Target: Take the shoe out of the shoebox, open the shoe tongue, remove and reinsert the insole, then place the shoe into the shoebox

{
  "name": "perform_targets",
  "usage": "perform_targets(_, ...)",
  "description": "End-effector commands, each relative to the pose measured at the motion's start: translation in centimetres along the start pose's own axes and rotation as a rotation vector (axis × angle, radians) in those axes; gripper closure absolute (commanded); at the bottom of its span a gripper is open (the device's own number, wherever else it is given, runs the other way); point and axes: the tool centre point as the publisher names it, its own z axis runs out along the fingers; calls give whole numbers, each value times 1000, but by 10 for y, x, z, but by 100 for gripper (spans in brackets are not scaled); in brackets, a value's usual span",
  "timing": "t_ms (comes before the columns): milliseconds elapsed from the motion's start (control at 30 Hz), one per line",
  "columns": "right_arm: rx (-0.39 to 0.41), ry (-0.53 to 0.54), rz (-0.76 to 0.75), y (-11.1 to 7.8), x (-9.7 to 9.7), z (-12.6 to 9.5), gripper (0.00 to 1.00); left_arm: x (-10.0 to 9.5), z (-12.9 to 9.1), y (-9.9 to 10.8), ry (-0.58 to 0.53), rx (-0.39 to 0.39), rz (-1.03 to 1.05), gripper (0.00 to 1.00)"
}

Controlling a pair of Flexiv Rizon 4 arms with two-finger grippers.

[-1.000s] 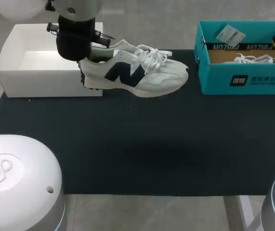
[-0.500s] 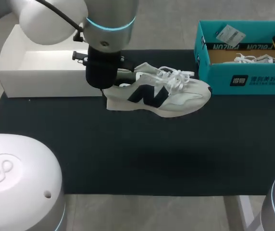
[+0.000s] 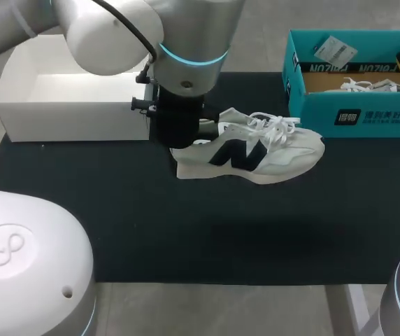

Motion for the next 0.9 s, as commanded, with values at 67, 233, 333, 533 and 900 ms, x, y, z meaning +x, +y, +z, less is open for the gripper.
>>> perform_targets(67, 0, 0, 0, 0, 0, 0, 0, -11, 9, -8, 3, 8, -7, 100)
perform_targets(233, 0, 0, 0, 0, 0, 0, 0, -18, 21, -11, 12, 6, -17, 100)
perform_targets(333, 0, 0, 0, 0, 0, 0, 0, -21, 29, -9, -3, -10, -28, 100)
perform_targets(533, 0, 0, 0, 0, 0, 0, 0, -29, 50, 2, -19, -16, -34, 100)
perform_targets(900, 0, 0, 0, 0, 0, 0, 0, -42, 110, -3, 4, -46, 11, 100)
